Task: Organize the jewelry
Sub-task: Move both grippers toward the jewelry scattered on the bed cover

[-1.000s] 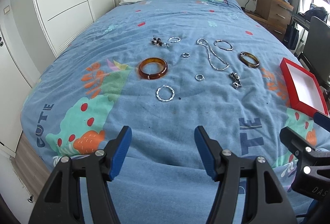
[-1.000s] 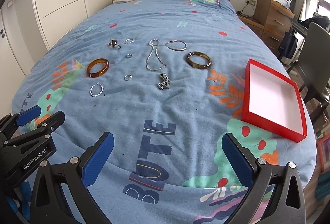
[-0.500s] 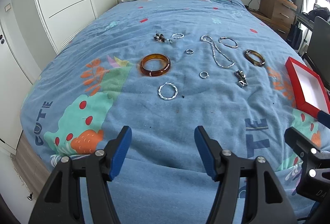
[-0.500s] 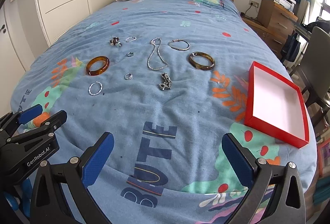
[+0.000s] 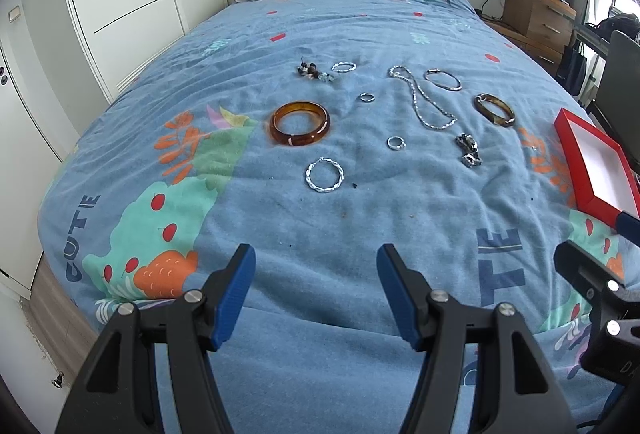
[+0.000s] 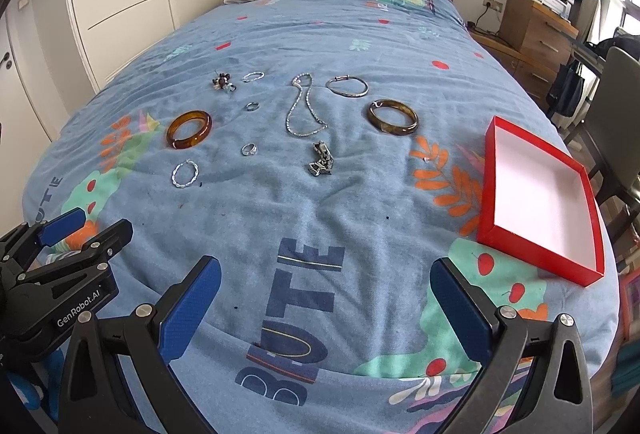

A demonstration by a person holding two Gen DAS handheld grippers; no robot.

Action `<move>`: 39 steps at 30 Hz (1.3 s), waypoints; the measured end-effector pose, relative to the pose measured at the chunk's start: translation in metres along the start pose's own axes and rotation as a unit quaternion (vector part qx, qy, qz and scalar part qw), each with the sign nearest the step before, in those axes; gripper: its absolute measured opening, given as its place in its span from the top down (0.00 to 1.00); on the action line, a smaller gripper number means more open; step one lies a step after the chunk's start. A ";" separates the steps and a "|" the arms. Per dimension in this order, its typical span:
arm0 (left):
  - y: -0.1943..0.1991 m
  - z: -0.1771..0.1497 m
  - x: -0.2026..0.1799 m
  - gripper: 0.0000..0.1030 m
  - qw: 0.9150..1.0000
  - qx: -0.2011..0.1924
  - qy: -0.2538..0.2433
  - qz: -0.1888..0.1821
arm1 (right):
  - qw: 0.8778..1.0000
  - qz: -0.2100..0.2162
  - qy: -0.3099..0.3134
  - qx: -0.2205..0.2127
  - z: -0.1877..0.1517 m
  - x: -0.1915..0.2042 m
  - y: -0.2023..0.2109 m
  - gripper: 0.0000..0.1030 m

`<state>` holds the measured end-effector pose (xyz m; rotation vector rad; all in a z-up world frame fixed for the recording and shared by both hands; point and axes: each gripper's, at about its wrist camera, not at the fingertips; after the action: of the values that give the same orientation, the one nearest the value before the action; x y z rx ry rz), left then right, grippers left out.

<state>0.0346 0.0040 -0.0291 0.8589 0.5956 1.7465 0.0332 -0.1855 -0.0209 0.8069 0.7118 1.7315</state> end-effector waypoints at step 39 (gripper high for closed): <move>-0.030 -0.004 -0.008 0.40 0.999 0.043 -0.011 -0.020 | 0.998 0.046 -0.026 0.030 0.003 -0.011 -0.024 0.01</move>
<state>0.0509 0.0062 -0.0555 0.9192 0.6737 1.6838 0.0515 -0.1895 -0.0403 0.9348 0.7035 1.7723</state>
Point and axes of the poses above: each gripper's, at about its wrist camera, not at the fingertips, and y roughly against the way its jaws point, x to its left, z to its top, and after that the axes turned 14 degrees about z, right-handed
